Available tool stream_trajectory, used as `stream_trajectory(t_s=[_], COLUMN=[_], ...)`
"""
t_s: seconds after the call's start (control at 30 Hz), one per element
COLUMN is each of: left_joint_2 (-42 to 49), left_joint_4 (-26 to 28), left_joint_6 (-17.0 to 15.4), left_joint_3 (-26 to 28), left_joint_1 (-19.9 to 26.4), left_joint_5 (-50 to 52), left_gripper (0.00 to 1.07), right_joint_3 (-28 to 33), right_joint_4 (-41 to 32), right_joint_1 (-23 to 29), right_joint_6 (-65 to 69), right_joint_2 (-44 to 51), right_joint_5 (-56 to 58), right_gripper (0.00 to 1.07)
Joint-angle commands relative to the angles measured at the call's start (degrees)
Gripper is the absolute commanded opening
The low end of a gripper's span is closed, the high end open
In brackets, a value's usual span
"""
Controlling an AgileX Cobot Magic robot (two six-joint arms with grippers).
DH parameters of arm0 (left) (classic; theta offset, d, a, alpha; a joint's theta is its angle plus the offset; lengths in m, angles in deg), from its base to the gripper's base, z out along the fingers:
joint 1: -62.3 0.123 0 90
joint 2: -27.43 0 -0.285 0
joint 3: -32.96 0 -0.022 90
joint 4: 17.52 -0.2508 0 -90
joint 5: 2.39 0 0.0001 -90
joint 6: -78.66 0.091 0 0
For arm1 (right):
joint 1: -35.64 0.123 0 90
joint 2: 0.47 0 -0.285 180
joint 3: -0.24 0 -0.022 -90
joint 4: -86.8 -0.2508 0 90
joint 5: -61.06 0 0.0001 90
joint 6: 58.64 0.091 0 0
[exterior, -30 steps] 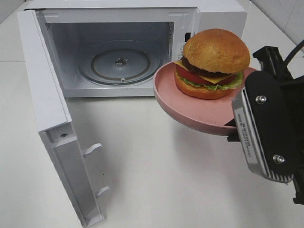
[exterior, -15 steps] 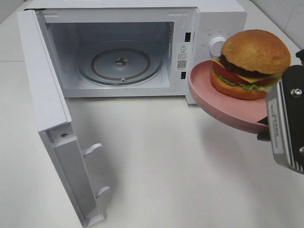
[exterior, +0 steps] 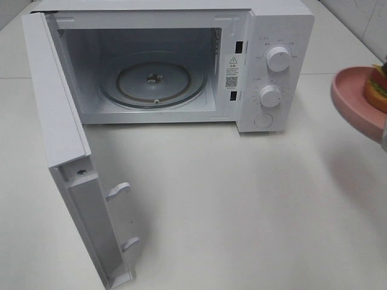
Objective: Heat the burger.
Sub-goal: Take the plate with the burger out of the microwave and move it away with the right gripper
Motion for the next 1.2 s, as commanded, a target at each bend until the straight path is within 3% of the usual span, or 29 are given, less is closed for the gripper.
stream_trajectory(t_s=[0.03, 0.53, 0.7, 0.93, 1.2], left_joint_2=[1.0, 1.0, 1.0, 1.0, 1.0], left_joint_4=[0.2, 0.2, 0.2, 0.2, 0.2], left_joint_6=[-0.3, -0.3, -0.3, -0.3, -0.3], left_joint_3=[-0.2, -0.2, -0.2, -0.2, -0.2], left_joint_1=[0.2, 0.2, 0.2, 0.2, 0.2], left_joint_5=[0.7, 0.7, 0.7, 0.7, 0.7], left_gripper=[1.05, 1.05, 1.05, 1.05, 1.05], right_joint_3=[-0.3, 3.6, 3.7, 3.7, 3.6], right_joint_4=[5.4, 16.8, 21.9, 23.7, 25.8], right_joint_1=[-3.0, -10.7, -10.7, -11.3, -11.9], right_joint_6=[3.3, 21.4, 30.1, 39.5, 51.1], right_joint_2=[0.5, 0.5, -3.9, -10.8, -21.0], right_joint_5=[-1.9, 2.4, 5.5, 5.2, -0.9], right_gripper=[0.02, 0.03, 0.03, 0.03, 0.03])
